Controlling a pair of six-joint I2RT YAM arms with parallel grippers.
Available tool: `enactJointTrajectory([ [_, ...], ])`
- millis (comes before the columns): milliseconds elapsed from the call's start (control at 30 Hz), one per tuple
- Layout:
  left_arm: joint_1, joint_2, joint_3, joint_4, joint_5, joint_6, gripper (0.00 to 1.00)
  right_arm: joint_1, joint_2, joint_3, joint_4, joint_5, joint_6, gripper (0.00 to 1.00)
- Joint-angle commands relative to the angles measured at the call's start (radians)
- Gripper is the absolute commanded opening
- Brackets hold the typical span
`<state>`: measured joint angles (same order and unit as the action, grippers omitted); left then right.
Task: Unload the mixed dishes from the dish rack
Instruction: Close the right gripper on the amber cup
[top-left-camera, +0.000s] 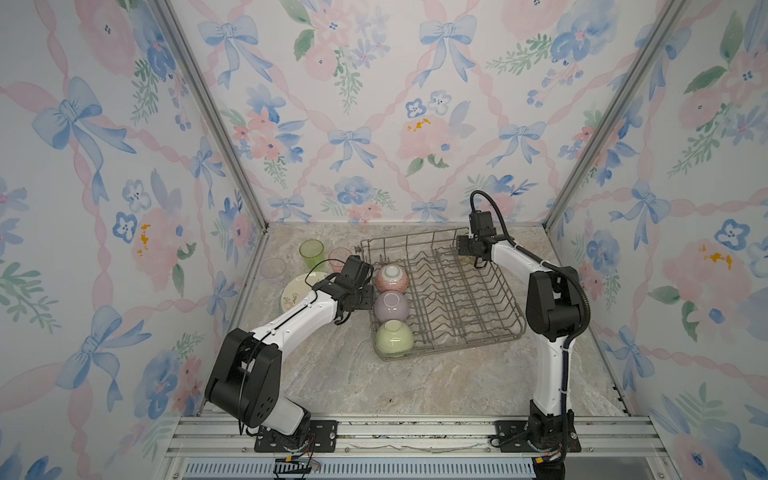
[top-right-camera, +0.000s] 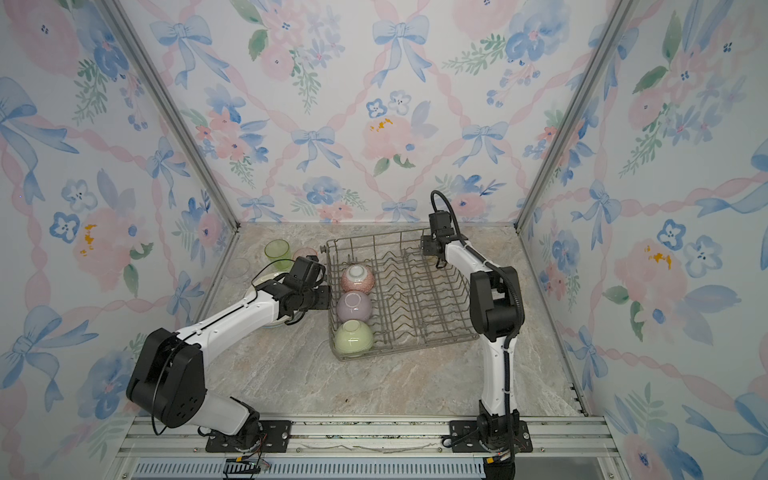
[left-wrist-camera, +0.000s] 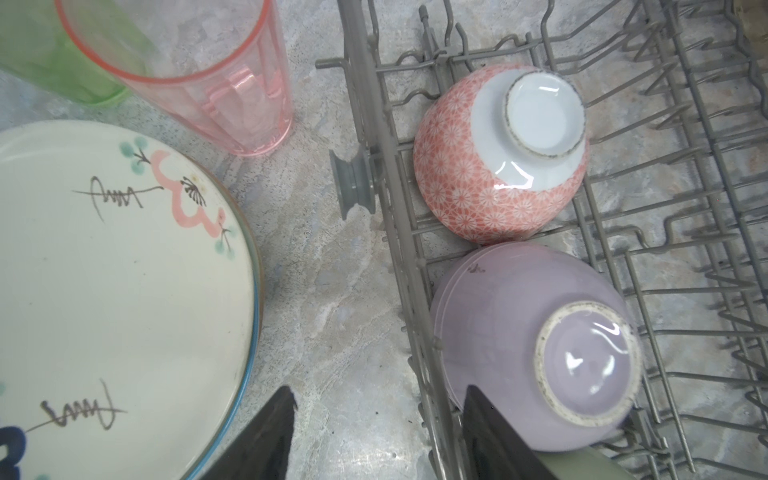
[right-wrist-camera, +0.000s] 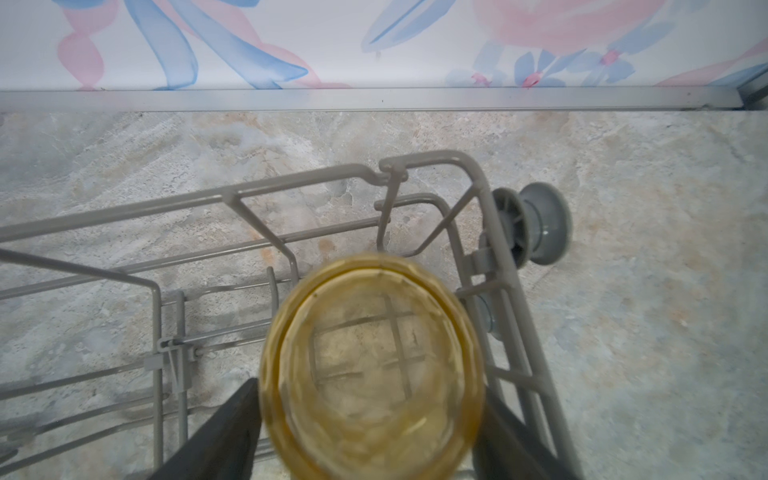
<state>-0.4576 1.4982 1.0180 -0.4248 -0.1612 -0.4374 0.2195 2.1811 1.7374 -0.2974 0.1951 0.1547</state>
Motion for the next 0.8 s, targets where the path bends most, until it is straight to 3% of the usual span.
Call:
enactJointTrajectory([
  [0,0.007,0.007,0.002,-0.021,-0.024,0.011,0.65,-0.011,0.02,0.001,0.017,-0.019,0.002,0.86],
  [167,0.007,0.018,0.005,-0.021,-0.02,0.012,0.67,-0.012,-0.004,-0.039,0.08,-0.061,-0.02,0.93],
  [333,0.007,0.02,0.009,-0.02,-0.019,0.016,0.7,-0.026,0.017,-0.002,0.066,-0.073,-0.026,0.93],
  [533,0.007,0.014,0.009,-0.021,-0.008,0.021,0.74,-0.043,0.065,0.08,0.004,-0.104,-0.023,0.91],
  [767,0.006,0.008,0.009,-0.021,-0.003,0.028,0.77,-0.048,0.101,0.145,-0.056,-0.103,-0.046,0.81],
])
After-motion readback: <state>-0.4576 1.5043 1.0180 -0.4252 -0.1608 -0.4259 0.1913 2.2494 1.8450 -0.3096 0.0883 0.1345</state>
